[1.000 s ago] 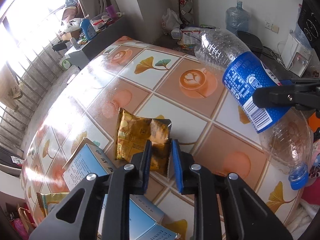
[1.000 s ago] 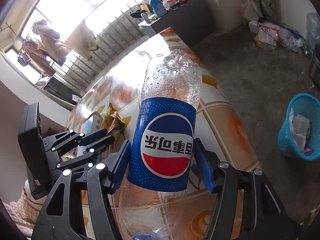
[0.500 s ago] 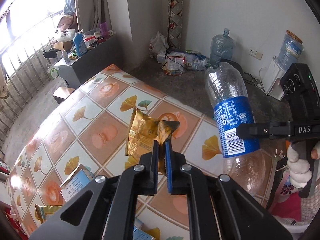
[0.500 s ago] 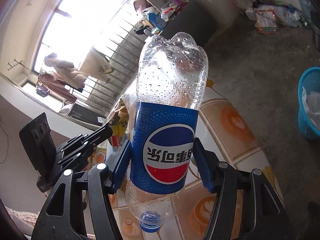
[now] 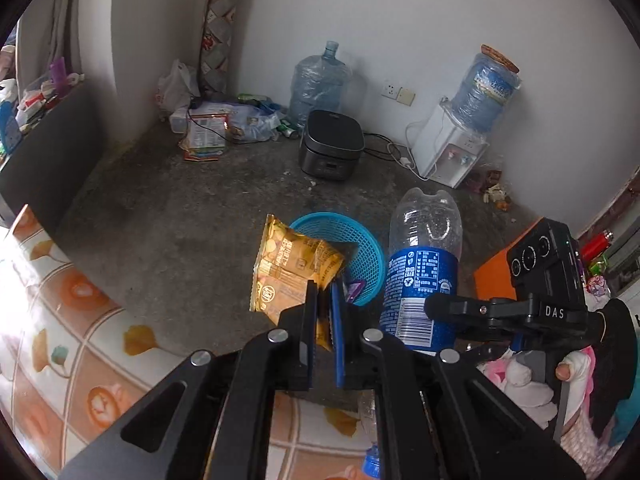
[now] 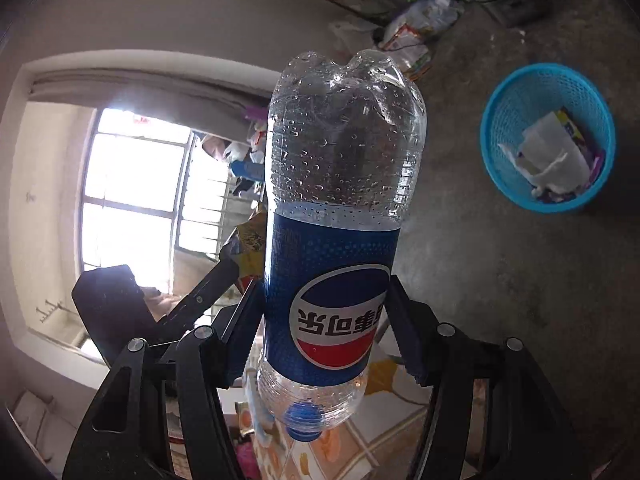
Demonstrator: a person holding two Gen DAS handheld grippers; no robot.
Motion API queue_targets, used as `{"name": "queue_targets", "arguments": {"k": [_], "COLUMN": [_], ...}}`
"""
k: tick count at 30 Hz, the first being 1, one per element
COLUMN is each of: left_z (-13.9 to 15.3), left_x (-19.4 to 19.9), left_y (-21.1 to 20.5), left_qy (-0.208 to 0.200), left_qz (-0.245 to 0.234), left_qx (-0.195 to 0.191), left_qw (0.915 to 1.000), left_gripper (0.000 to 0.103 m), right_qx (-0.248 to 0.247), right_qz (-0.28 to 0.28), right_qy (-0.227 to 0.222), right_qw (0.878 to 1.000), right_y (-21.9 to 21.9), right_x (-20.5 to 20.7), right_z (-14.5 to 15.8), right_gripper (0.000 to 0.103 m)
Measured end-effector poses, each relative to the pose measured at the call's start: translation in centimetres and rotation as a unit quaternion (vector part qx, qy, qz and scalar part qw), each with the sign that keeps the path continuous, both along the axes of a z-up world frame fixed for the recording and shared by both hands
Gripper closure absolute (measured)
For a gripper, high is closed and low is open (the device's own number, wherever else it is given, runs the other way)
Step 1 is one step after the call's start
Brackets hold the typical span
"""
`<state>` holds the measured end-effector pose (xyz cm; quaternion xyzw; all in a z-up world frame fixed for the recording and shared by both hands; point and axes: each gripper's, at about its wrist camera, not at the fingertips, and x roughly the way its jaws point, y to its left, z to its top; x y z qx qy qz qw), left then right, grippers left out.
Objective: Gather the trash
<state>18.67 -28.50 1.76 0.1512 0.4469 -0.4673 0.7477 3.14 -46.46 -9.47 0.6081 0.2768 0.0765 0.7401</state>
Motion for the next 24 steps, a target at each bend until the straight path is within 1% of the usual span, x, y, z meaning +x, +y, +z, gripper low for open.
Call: {"name": "queue_targets", "arguments": {"k": [3,5,6,7,8,9,10,12,13,14,16,18,21,24], "left_z": [-2.4,-4.2,-5.3,-6.5,-7.7,-8.8,-9.9,-11.2,-11.5,-11.6,-11.4,-10.9,-9.3,-7.2], "left_x": [1.5,2.4,3.0,3.7,4.4,5.2,6.0,7.2,7.6,7.9,8.3,8.3,8.0,7.6], "left_y": [-5.4,-9.0,-10.6,-12.3,-13.9,-15.1,-15.8,-16.3,-16.0,-15.6,-14.4,-13.4,-11.8,-10.4], "left_qy": [0.027,0.051,0.059,0.066,0.077,0.088,0.097,0.122,0.135,0.146,0.156,0.147,0.141,0.127], "left_qz": [-0.021,-0.038,-0.039,-0.038,-0.038,-0.03,-0.012,0.021,0.031,0.039,0.043,0.042,0.041,0.035], "left_qx": [0.016,0.029,0.038,0.044,0.047,0.047,0.047,0.047,0.038,0.028,0.019,0.018,0.008,-0.008], "left_qw": [0.9993,0.9976,0.9968,0.9962,0.9952,0.9945,0.9941,0.9912,0.9896,0.9881,0.9866,0.9881,0.9892,0.9912], "left_gripper": [0.096,0.095,0.091,0.081,0.074,0.063,0.061,0.061,0.061,0.061,0.06,0.06,0.06,0.06], "right_qx": [0.05,0.091,0.121,0.156,0.184,0.207,0.226,0.266,0.277,0.279,0.273,0.271,0.244,0.21], "right_qz": [-0.039,-0.057,-0.065,-0.081,-0.098,-0.113,-0.126,-0.148,-0.156,-0.161,-0.162,-0.166,-0.174,-0.175], "right_qy": [0.018,0.028,0.034,0.043,0.052,0.06,0.073,0.109,0.122,0.129,0.134,0.136,0.135,0.137], "right_qw": [0.998,0.994,0.99,0.983,0.977,0.97,0.963,0.946,0.94,0.938,0.939,0.938,0.944,0.952], "right_y": [-3.4,-5.7,-7.0,-8.2,-9.3,-10.1,-10.9,-11.4,-11.2,-11.1,-10.2,-9.3,-9.0,-9.1], "right_x": [0.2,0.9,1.6,2.1,2.7,3.3,3.6,3.5,3.3,3.1,2.7,2.1,0.8,-0.6], "right_z": [-2.7,-5.2,-6.8,-8.8,-10.9,-12.9,-15.2,-19.1,-20.4,-21.2,-22.0,-22.3,-21.1,-19.1], "right_gripper": [0.046,0.045,0.044,0.041,0.033,0.029,0.027,0.027,0.026,0.026,0.026,0.026,0.026,0.026]}}
